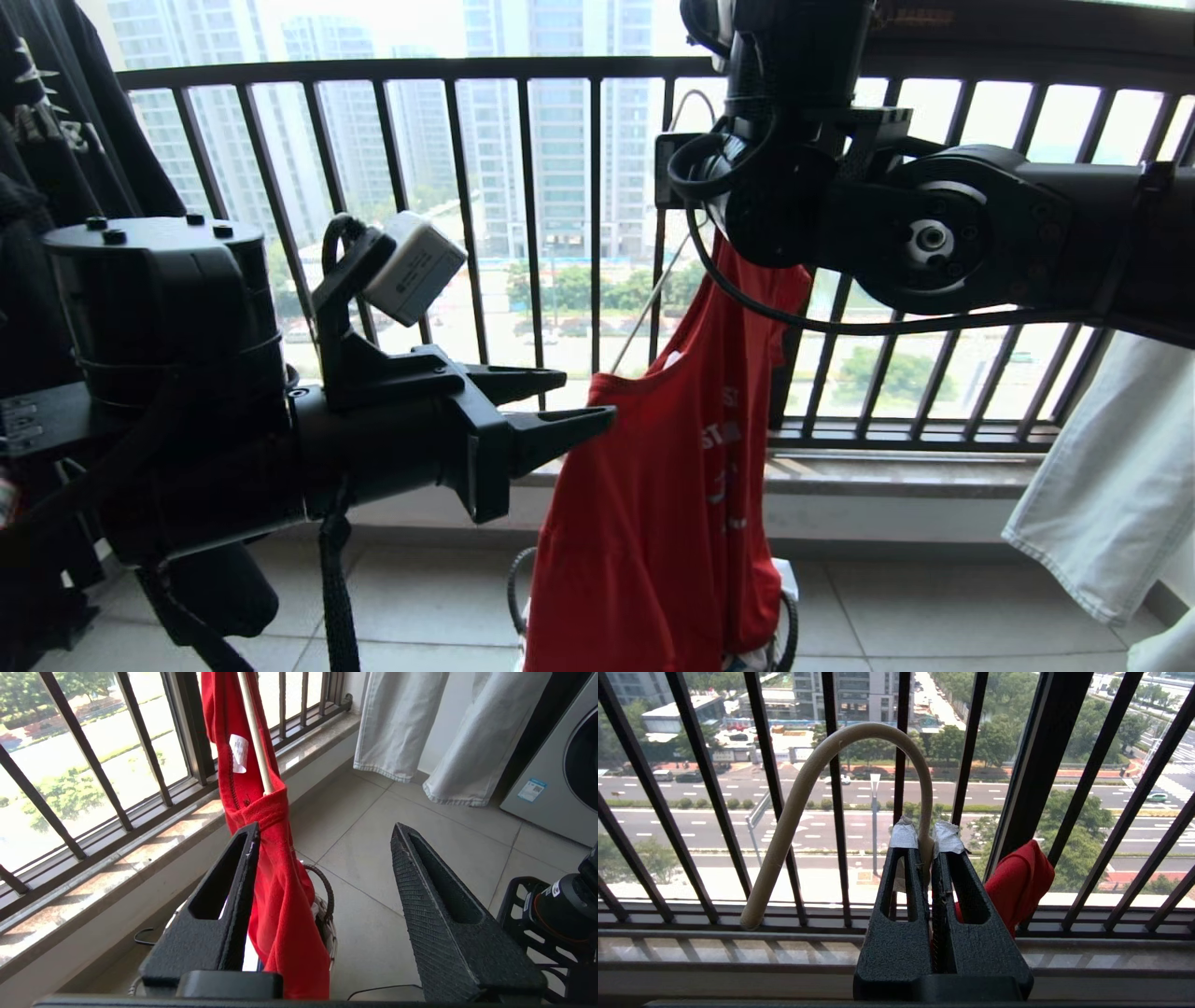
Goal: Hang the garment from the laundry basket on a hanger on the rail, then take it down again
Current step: Hang the clothes on the clothes rack
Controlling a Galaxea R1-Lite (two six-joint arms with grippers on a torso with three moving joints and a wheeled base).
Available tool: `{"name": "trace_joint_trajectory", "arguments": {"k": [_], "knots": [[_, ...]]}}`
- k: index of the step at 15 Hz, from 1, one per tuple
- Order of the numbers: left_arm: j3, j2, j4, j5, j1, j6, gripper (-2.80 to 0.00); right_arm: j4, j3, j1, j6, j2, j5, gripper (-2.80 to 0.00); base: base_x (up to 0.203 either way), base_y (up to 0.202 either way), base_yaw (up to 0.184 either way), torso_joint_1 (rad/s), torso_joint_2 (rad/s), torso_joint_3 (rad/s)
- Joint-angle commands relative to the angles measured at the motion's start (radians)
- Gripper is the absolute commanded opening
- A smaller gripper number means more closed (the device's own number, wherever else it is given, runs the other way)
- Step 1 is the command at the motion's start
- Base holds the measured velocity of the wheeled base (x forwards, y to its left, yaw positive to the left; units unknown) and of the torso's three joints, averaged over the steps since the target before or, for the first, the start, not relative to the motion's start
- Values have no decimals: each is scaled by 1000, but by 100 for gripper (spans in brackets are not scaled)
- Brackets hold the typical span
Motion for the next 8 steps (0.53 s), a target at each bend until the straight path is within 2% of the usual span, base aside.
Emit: {"name": "trace_joint_trajectory", "arguments": {"k": [1, 5, 8], "knots": [[26, 67, -98, -2, 0, -1, 0, -2, 0, 9, -2, 3, -4, -280, 0, 0, 0, 0, 0, 0], [29, 105, -121, 0, 2, 0, 0, -5, -1, 28, -2, 0, -4, -280, 0, 0, 0, 0, 0, 0], [23, 133, -134, 50, 2, 13, 0, -5, -3, 40, -2, -6, -7, -280, 0, 0, 0, 0, 0, 0]]}}
